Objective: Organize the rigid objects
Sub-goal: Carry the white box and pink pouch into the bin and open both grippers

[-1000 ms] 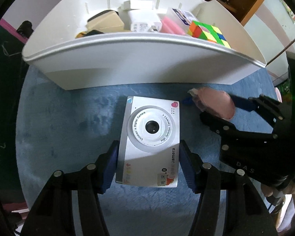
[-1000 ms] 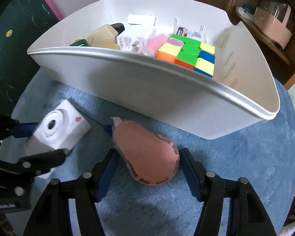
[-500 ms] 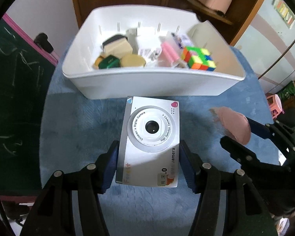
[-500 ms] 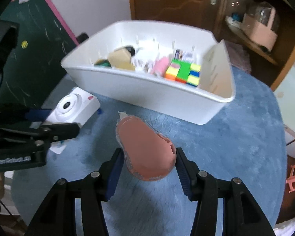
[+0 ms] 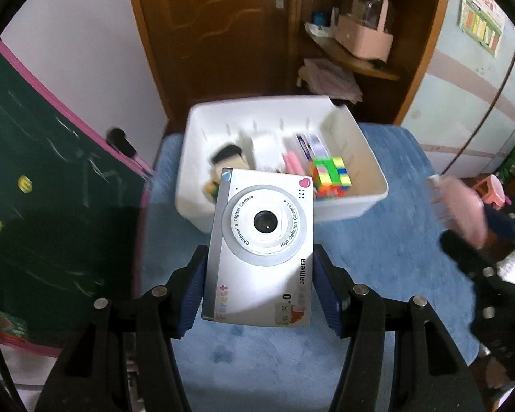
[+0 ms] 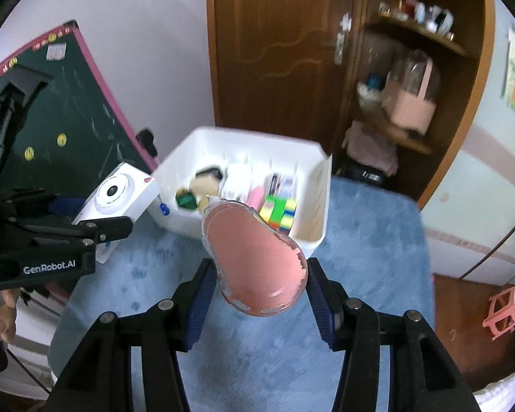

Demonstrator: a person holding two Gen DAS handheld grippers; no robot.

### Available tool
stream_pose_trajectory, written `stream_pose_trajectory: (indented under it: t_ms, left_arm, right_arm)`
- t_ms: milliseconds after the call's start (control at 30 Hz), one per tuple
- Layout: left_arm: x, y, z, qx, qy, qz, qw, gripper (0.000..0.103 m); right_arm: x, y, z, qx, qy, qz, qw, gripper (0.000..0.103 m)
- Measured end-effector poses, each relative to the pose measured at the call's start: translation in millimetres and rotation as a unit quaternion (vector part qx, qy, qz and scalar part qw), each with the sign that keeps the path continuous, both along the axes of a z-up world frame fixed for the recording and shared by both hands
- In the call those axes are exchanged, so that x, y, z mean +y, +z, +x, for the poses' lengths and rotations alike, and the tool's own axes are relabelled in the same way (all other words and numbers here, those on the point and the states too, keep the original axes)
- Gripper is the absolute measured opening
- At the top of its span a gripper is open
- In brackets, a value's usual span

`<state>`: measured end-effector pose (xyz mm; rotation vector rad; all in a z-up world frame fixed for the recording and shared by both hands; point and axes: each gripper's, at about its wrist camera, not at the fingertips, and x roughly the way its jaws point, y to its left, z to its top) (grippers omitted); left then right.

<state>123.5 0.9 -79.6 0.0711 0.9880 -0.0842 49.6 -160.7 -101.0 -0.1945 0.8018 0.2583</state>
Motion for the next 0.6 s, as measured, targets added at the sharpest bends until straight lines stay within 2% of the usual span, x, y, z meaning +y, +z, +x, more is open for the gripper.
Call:
stream_pose_trajectory:
  t_ms: [200, 367, 467, 600]
  left_arm:
    - [15, 45, 25, -0.041, 0.017, -0.002, 0.999, 0.062]
    - [20, 70, 61, -0.06, 0.015, 0.009, 0.9981, 0.062]
    - [22, 75, 87, -0.063, 0.016, 0.019, 0.9977, 0.062]
    - [25, 63, 122, -0.054, 0.018, 0.022, 0.9981, 0.062]
  right_arm:
    - [-3, 55, 13, -0.037, -0.008, 0.017, 0.999, 0.053]
    - [0, 83, 55, -0.037, -0.045, 0.016, 0.998, 0.053]
    - [1, 96, 91, -0.032, -0.061, 0.031, 0.997, 0.053]
    - [4, 101, 138, -0.032, -0.083, 0.034, 0.995, 0.053]
